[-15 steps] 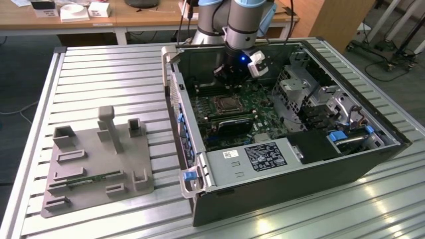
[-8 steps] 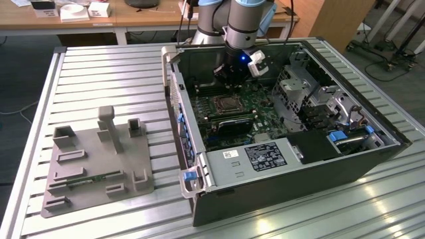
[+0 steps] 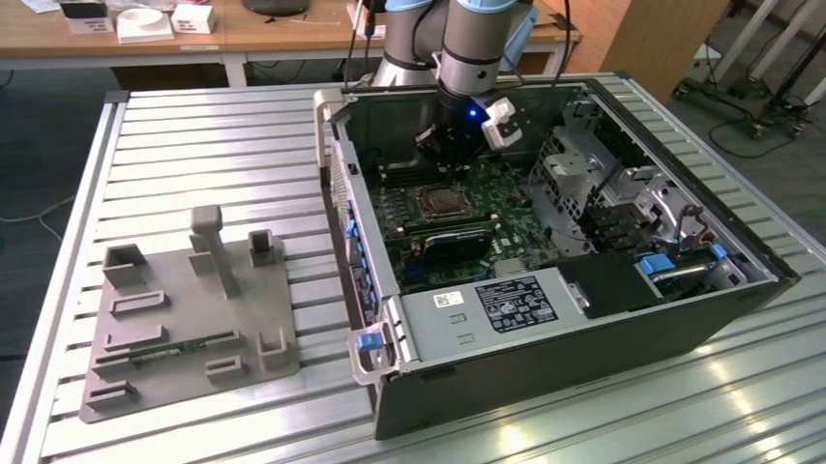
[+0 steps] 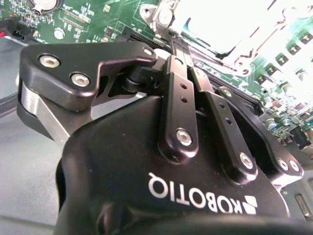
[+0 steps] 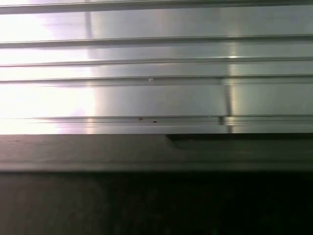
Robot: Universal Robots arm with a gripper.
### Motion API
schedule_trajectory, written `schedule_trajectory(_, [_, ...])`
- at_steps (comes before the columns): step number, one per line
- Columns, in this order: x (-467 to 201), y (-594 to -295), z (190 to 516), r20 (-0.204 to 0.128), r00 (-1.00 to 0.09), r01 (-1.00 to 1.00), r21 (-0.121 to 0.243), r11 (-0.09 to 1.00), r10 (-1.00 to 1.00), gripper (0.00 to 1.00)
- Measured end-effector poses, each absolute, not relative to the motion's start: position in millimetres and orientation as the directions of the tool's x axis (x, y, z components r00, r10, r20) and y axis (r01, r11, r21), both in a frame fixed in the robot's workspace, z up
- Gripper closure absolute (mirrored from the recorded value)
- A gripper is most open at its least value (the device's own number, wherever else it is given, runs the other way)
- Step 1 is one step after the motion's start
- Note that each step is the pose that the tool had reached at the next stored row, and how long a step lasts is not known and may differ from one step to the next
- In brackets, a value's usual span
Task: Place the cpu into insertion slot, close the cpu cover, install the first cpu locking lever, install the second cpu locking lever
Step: 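Install the first cpu locking lever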
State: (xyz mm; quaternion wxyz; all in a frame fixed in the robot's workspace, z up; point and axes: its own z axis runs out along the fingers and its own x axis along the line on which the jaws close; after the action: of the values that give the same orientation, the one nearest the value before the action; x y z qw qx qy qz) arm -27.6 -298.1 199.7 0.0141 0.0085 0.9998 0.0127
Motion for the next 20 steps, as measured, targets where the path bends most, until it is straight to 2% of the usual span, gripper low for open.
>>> schedule_trajectory(20, [-27.6,-298.1,202.1,-0.020,-1.000,0.017,0.019,1.000,0.017,0.90])
